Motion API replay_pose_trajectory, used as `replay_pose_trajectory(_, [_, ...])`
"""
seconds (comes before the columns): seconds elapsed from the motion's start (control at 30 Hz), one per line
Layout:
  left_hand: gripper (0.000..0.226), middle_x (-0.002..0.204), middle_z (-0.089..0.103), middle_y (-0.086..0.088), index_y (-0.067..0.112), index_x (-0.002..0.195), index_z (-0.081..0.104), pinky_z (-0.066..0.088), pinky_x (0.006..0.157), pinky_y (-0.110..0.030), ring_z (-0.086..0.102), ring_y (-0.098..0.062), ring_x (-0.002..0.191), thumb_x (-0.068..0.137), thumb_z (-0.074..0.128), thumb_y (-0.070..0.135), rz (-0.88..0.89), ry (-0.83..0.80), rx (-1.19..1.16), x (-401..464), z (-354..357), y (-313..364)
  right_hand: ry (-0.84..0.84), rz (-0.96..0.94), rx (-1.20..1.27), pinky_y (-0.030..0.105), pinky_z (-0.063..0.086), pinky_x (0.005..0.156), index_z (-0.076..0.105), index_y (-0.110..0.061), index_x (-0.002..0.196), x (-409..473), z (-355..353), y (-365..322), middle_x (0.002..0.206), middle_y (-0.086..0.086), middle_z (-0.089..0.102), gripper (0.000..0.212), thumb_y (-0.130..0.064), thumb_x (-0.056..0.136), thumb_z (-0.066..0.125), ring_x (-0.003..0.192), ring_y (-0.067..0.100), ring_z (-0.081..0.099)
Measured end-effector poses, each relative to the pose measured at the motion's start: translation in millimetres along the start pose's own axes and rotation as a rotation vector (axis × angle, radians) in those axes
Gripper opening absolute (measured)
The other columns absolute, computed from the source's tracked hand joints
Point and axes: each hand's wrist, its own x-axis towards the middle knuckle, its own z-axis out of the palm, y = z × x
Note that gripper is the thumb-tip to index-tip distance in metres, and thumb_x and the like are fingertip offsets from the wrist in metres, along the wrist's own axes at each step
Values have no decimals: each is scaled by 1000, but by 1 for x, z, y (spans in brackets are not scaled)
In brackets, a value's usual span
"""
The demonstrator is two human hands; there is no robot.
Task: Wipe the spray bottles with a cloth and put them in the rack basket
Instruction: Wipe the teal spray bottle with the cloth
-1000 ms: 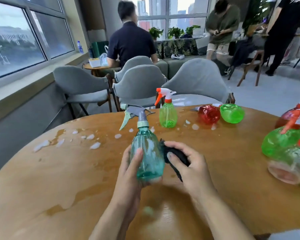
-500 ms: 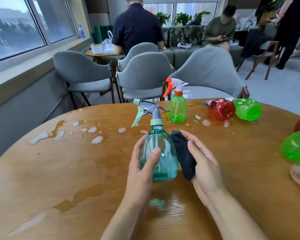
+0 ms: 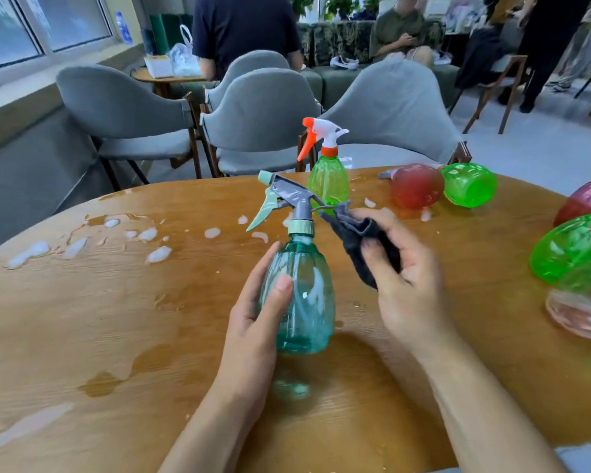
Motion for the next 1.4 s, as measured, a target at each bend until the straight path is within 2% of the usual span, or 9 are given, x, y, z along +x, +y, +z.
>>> replay_pose_trajectory(0.1, [56,143,68,12,48,142,63,52,113,-45,64,-10,133,87,71,56,43,-31,65,-3,2,-1,-130,-203,-225,25,47,105,73,-21,126,3,-3,0,130,2,56,41,6,104,52,123,18,58])
replay_pose_trajectory(0.23, [57,139,70,10,40,143,64,57,101,-27,67,-11,128,87,76,48,108,-12,80,-6,1,1,-219,-291,-526,31,48,102,76,-27,128,1,-1,6,131,3,53,45,-1,100,51,120,22,54])
replay_pose_trajectory(0.4, [58,142,68,8,52,135,66,56,103,-47,67,-19,129,78,72,60,61,71,-12,-5,-8,6,-79,-195,-752,38,51,97,83,-21,106,-3,-19,31,121,-1,60,46,4,93,48,113,22,55])
replay_pose_trajectory(0.5, [56,146,66,7,51,132,69,50,112,-53,66,-20,132,76,72,60,43,58,-47,-2,-11,6,61,-84,-458,16,42,102,79,-20,111,0,-20,30,118,-5,63,46,13,97,51,119,2,58])
replay_pose_trajectory(0.67, [53,139,71,4,44,133,70,52,109,-45,66,-20,131,82,67,59,-2,-40,-20,-2,-4,-1,-58,2,85,20,46,100,71,-29,118,3,6,14,119,-16,71,43,6,105,50,117,4,64])
replay_pose_trajectory(0.8, [49,139,71,4,39,138,67,50,113,-47,66,-17,131,91,67,54,4,-6,-9,0,-8,-1,-152,63,141,28,48,101,72,-28,120,0,20,23,122,-6,70,46,8,105,47,121,19,65])
replay_pose_trajectory(1.1, [43,133,74,10,34,137,66,57,94,-23,70,-9,123,96,58,43,47,32,5,0,-11,3,-210,-52,167,26,47,106,74,-18,112,-8,21,23,121,-3,74,50,21,95,49,125,21,65])
replay_pose_trajectory(1.23, [43,136,72,10,35,138,66,53,102,-30,67,-9,127,97,57,46,47,47,27,-2,-11,5,-216,-15,212,33,49,109,76,-20,110,-10,16,24,122,-2,75,55,23,92,48,126,24,65])
replay_pose_trajectory(1.4, [43,132,74,10,44,136,66,57,102,-61,71,-13,121,96,60,60,-11,127,8,1,-14,9,-278,-25,195,34,49,109,76,-20,111,-18,21,21,120,-3,76,49,19,93,51,124,25,66])
